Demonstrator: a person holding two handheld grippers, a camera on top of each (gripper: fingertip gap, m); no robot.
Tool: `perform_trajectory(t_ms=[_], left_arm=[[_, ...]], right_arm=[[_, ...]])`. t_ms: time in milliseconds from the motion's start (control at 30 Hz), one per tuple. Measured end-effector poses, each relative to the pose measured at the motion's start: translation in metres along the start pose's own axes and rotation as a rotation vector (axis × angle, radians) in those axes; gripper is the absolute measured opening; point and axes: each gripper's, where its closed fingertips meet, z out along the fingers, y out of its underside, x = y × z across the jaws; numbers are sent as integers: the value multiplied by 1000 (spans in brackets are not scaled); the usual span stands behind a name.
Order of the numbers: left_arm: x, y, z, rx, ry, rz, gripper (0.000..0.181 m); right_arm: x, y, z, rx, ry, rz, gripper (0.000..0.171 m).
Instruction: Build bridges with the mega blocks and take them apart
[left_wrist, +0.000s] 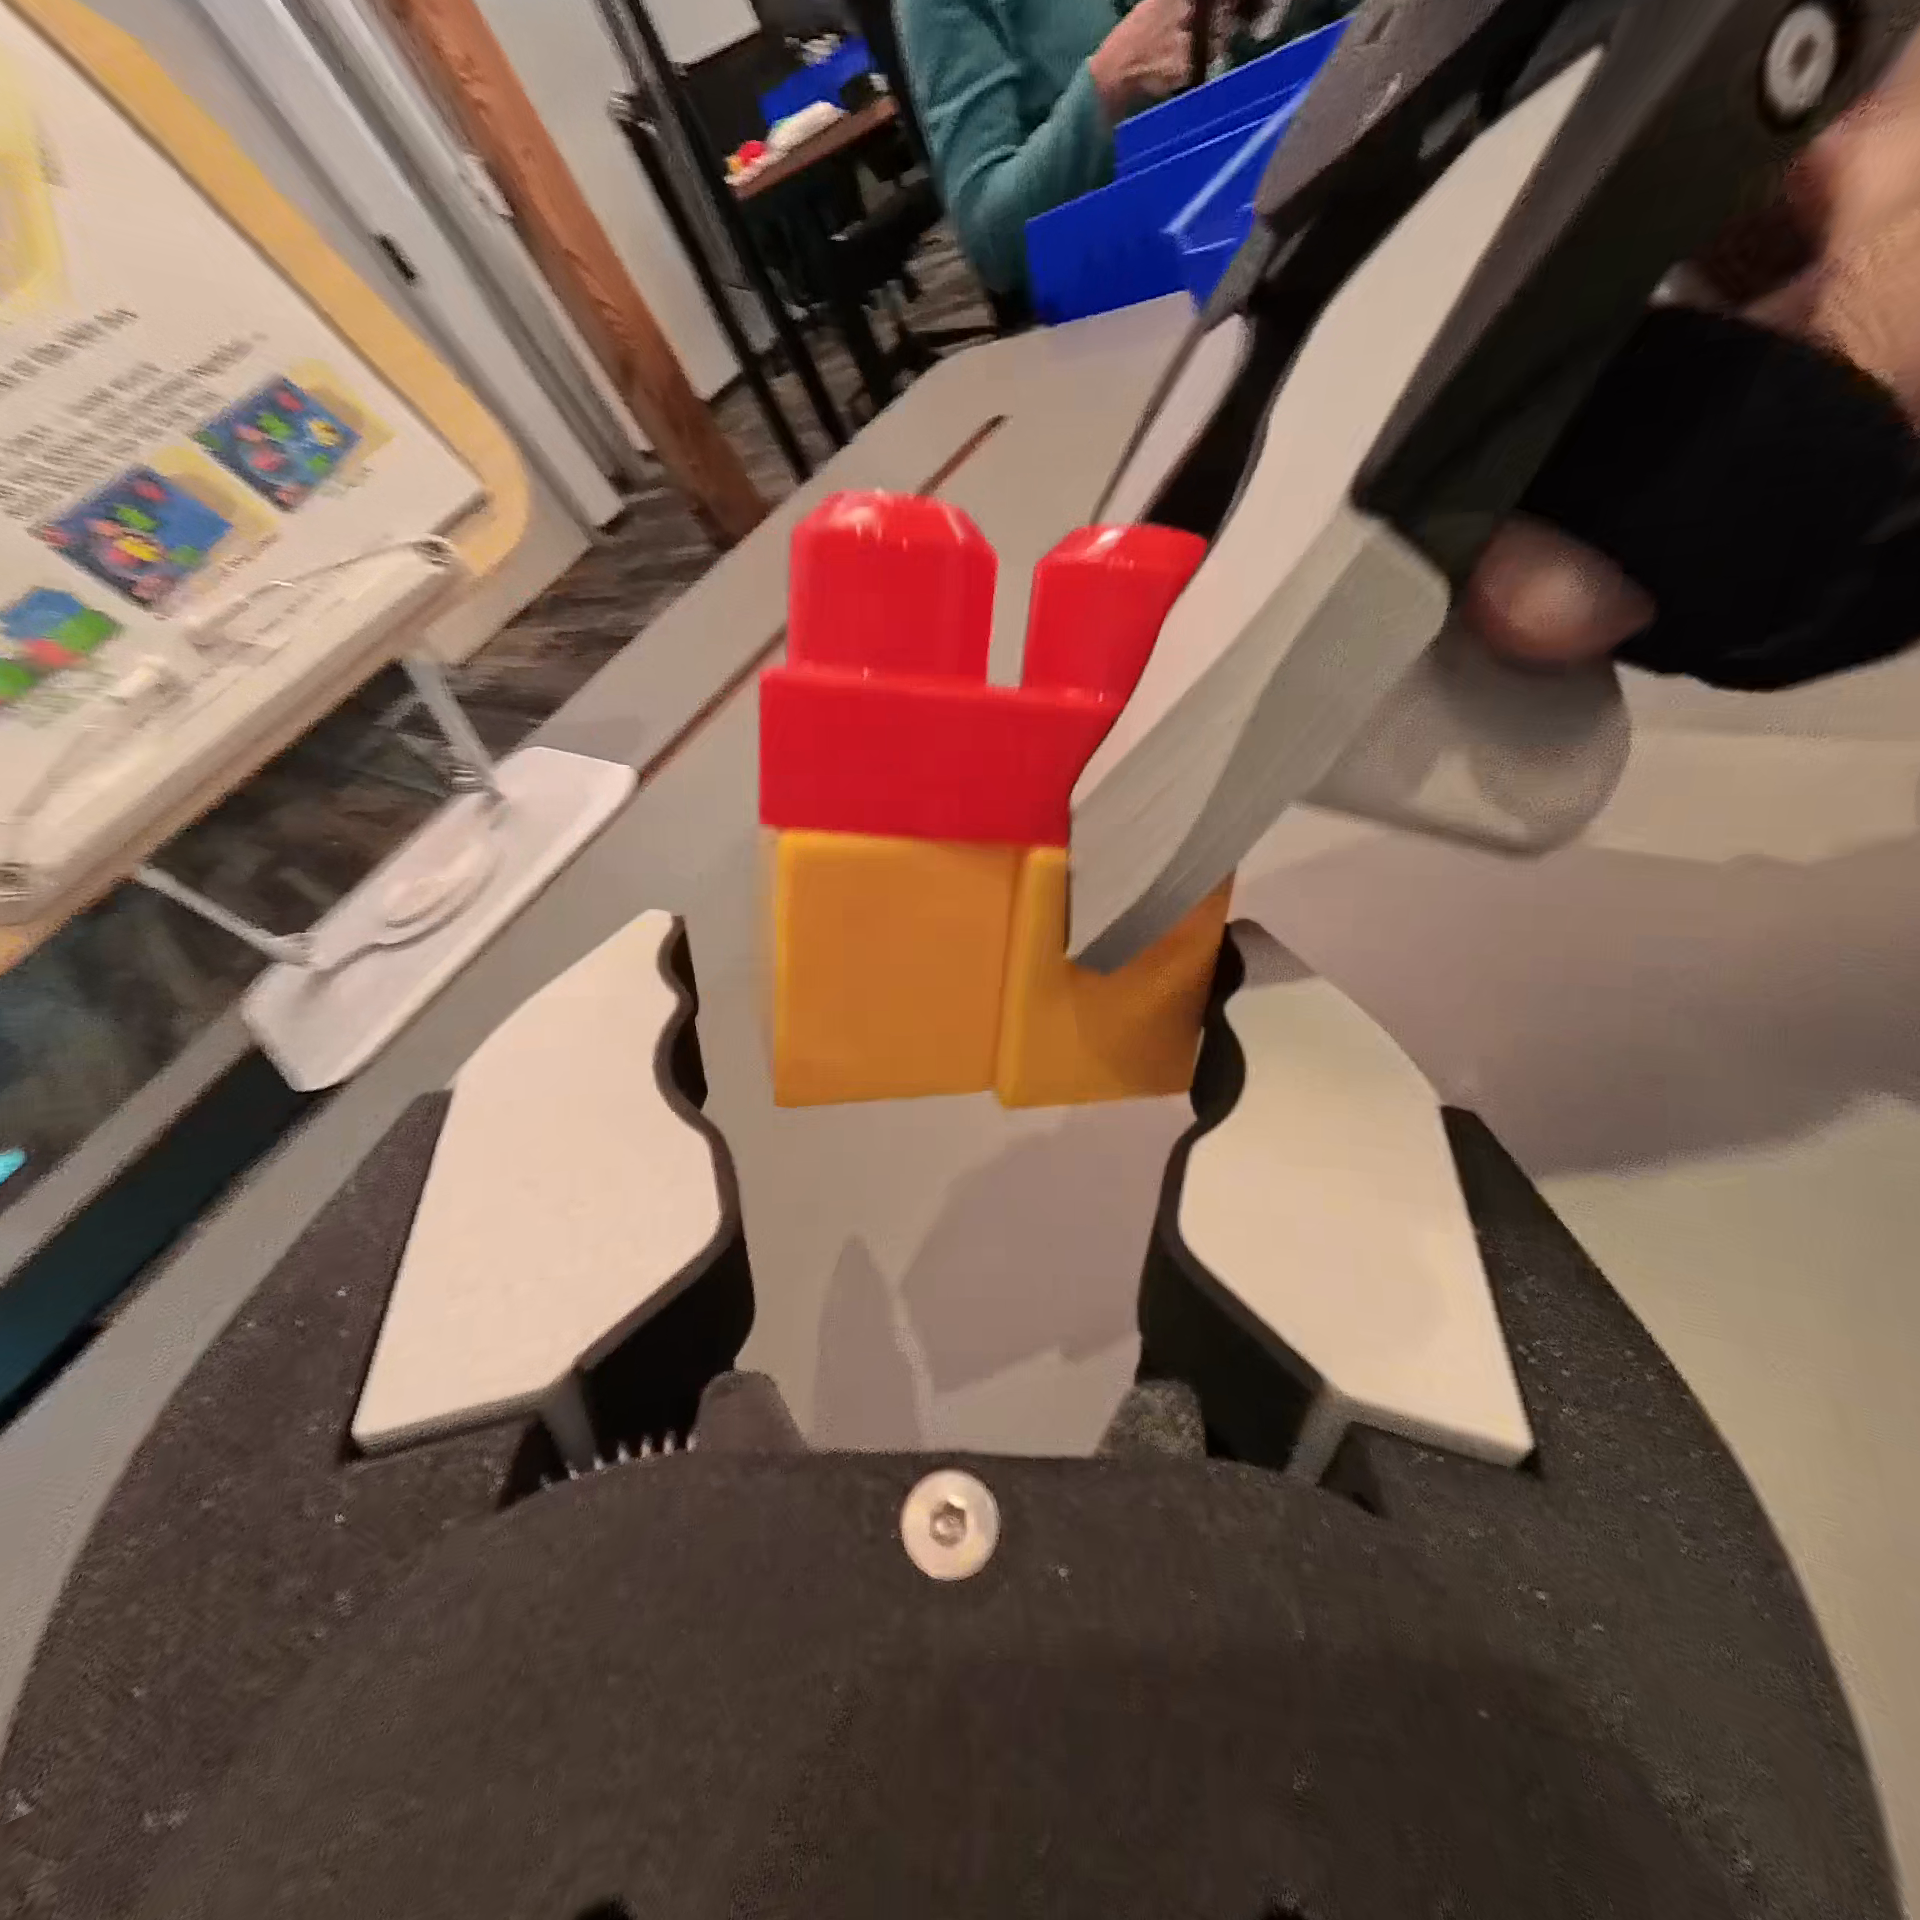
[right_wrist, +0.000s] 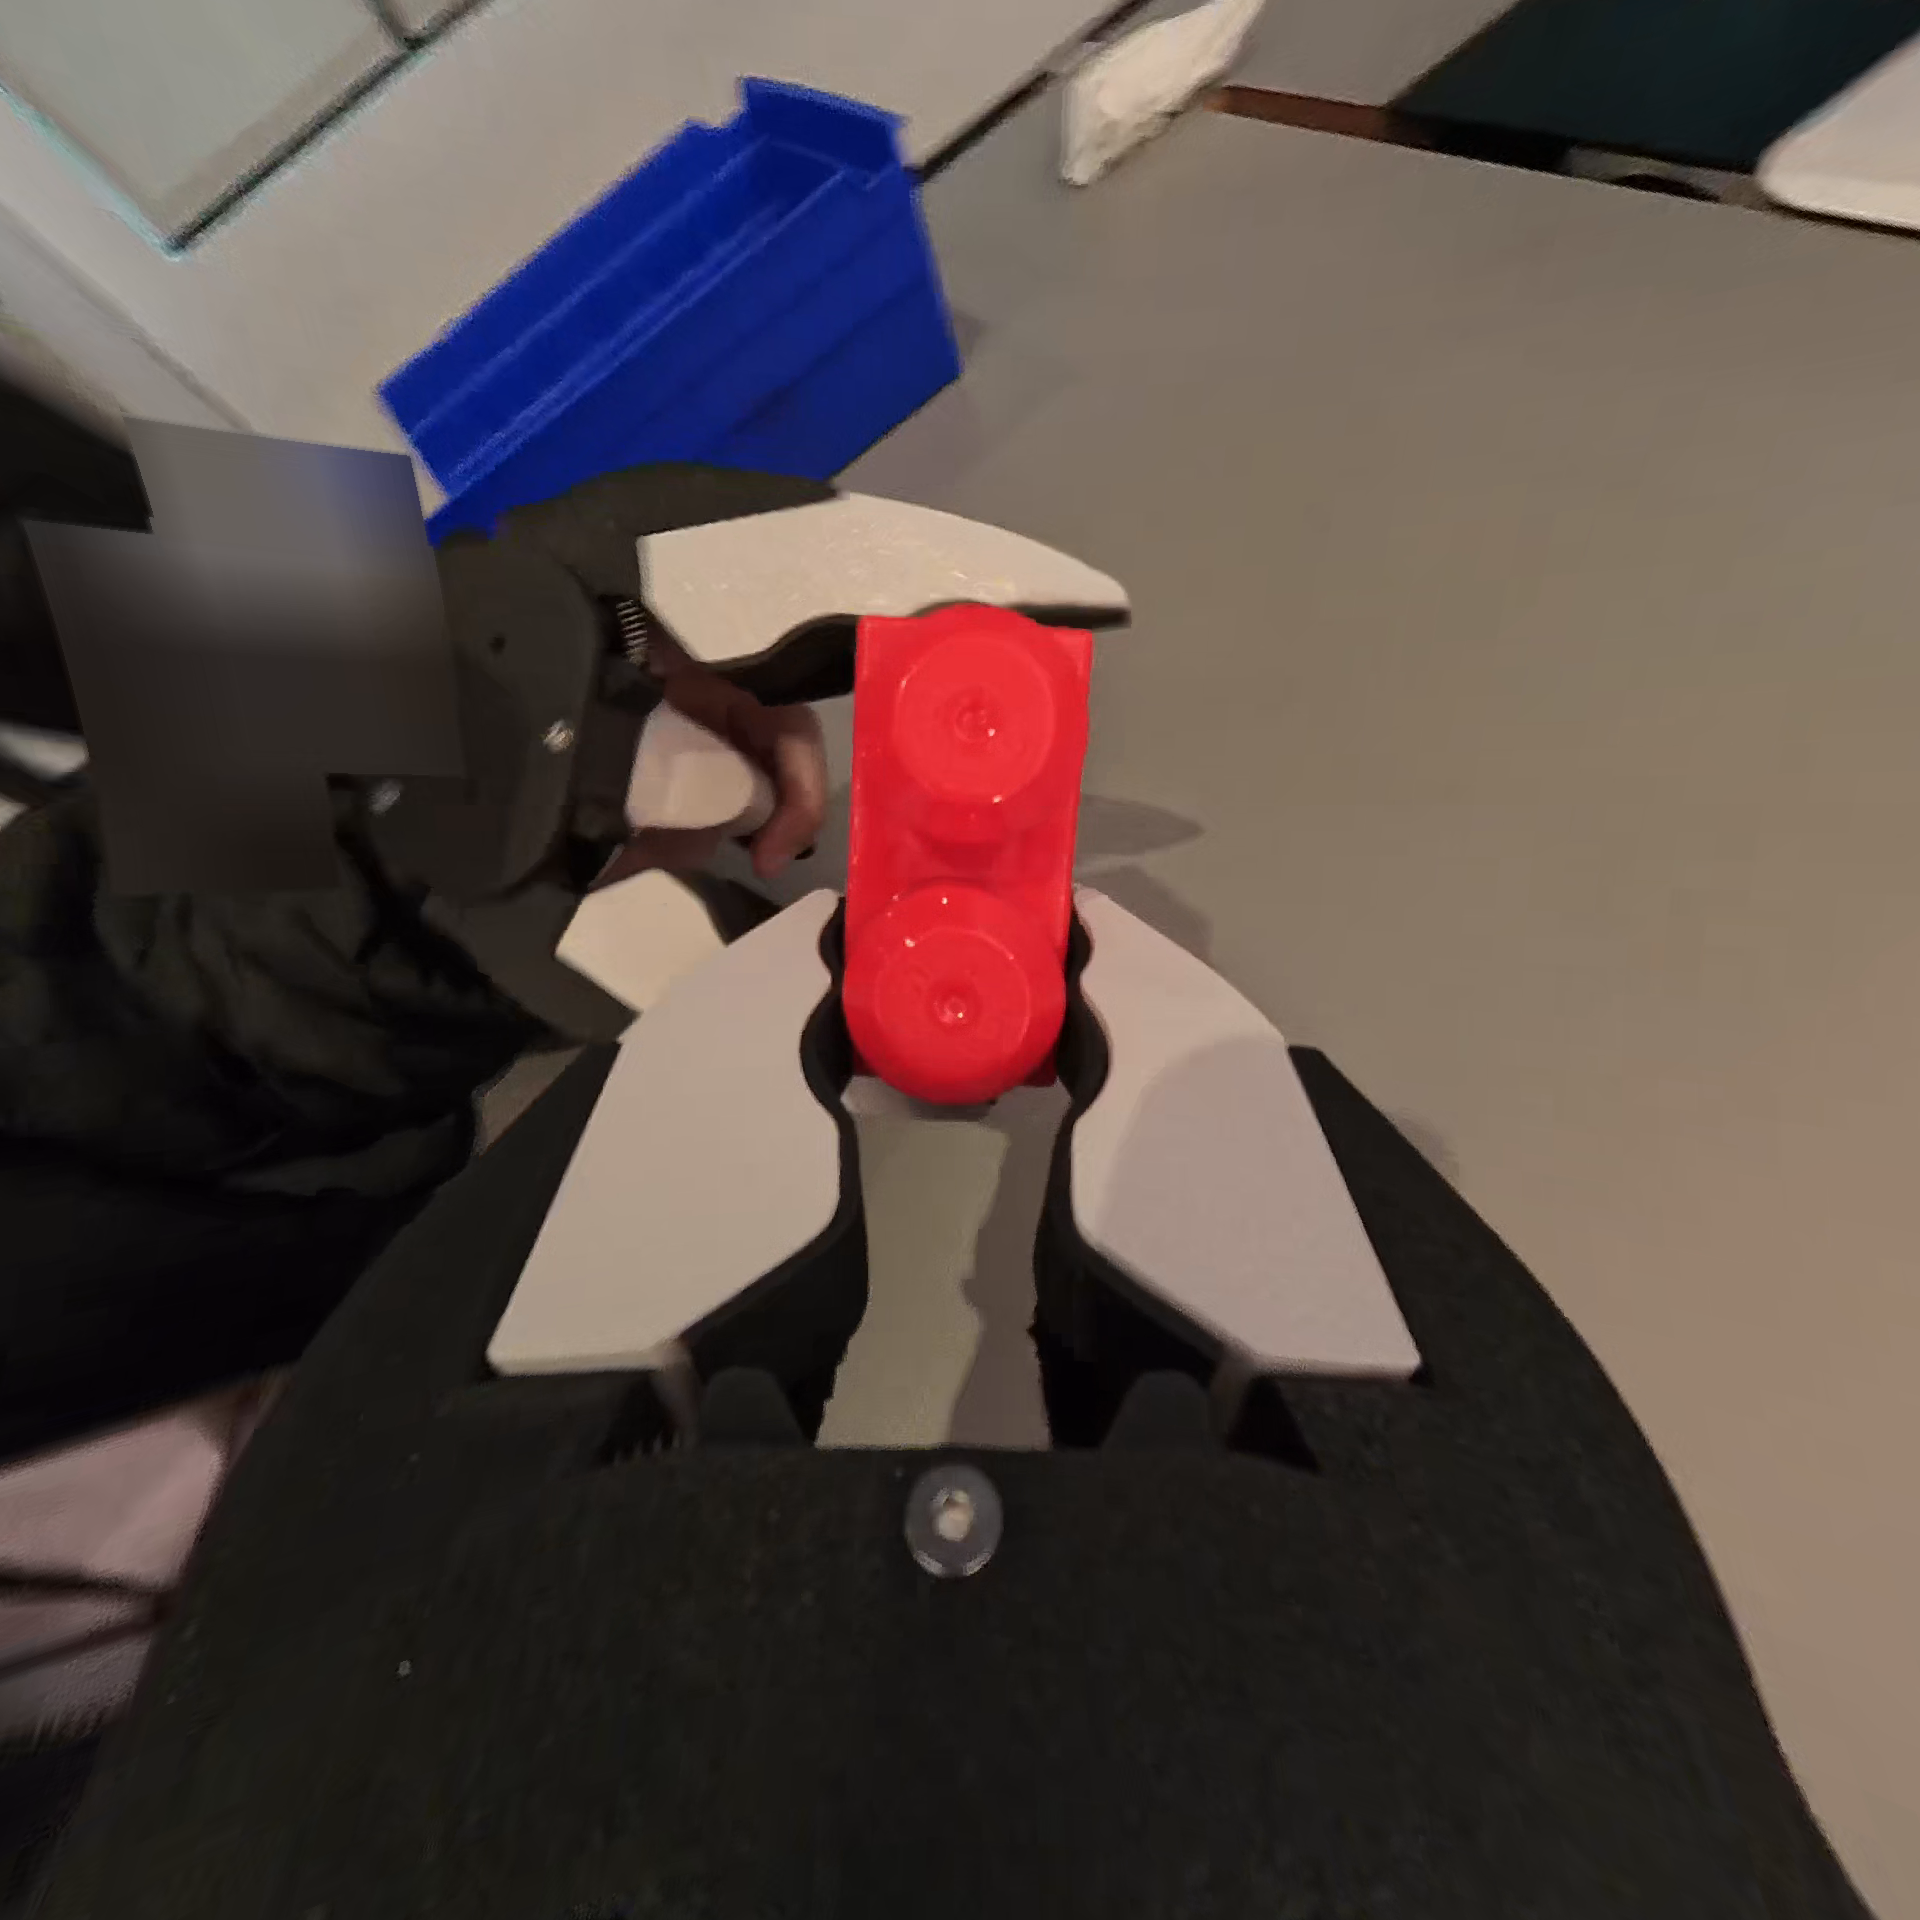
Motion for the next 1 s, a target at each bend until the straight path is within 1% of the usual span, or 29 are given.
perform_trajectory(t_ms=[67,133,167,200,233,333,400,433,467,500,567,633,700,733,833,933,1000], left_arm=[[10,-1,-1,8,111,-72,92],[27,-5,-5,27,288,-153,88],[31,-8,-8,39,345,-207,90],[37,-13,-11,63,411,-250,88],[43,-16,-15,82,475,-279,80],[54,-15,-18,72,565,-299,71],[69,-13,-20,49,651,-310,61],[72,-11,-19,37,662,-319,61],[74,-10,-18,32,674,-321,56],[77,-9,-19,28,701,-318,45],[77,-6,-18,9,704,-334,44],[74,-8,-19,19,709,-362,44],[69,-14,-21,52,716,-406,41],[66,-19,-23,82,723,-438,36],[47,-32,-29,178,712,-541,36],[36,-40,-35,240,716,-603,36],[34,-42,-36,252,712,-604,36]], right_arm=[[6,5,-12,-25,-52,10,36],[10,15,-24,-79,-100,-7,36],[12,20,-29,-105,-114,-15,36],[12,25,-34,-135,-136,-30,36],[10,30,-37,-162,-165,-55,36],[1,42,-42,-231,-228,-123,36],[-6,51,-41,-298,-244,-184,36],[-9,56,-40,-335,-248,-218,36],[-11,59,-39,-368,-246,-243,36],[-12,61,-37,-394,-238,-258,36],[-10,62,-36,-422,-220,-266,36],[-12,57,-35,-409,-224,-253,37],[-13,48,-36,-358,-223,-243,37],[-14,42,-38,-324,-216,-248,38],[-12,27,-45,-199,-176,-250,42],[-10,21,-49,-93,-163,-199,49],[-16,20,-48,-26,-221,-155,50]])
